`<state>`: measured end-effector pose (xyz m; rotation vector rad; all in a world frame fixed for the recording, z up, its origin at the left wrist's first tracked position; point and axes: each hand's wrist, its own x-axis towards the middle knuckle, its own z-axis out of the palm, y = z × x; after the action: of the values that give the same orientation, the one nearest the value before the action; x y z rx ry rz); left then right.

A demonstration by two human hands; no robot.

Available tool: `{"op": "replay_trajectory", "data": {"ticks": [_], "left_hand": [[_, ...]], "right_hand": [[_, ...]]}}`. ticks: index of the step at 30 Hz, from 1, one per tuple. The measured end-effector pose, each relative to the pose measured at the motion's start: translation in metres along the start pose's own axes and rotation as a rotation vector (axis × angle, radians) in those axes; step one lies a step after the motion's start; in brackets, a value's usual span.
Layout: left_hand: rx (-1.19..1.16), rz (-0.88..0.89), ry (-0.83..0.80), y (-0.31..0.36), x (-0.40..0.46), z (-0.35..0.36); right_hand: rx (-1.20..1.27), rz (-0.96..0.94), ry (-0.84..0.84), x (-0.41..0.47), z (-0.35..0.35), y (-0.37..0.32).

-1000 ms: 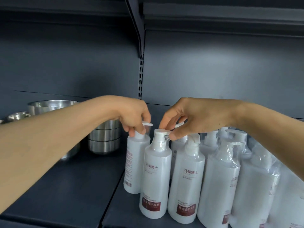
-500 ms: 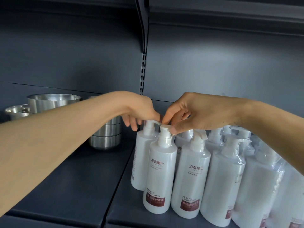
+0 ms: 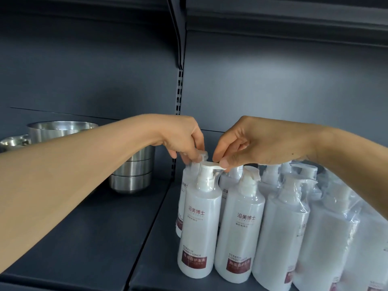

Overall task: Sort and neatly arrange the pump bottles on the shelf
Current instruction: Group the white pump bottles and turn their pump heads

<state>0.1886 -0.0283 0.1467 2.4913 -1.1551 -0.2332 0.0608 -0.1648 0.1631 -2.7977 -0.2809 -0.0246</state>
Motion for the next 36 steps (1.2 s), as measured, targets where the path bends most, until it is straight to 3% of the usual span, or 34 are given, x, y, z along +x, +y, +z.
{"op": "replay_trajectory", "data": {"ticks": [36], "left_hand": [[-0.114, 0.073, -0.001, 0.0042, 0.0078, 0.0095]], "right_hand": [[-0.052, 0.074, 0.037, -0.0057, -0.0037, 0.0017]]}}
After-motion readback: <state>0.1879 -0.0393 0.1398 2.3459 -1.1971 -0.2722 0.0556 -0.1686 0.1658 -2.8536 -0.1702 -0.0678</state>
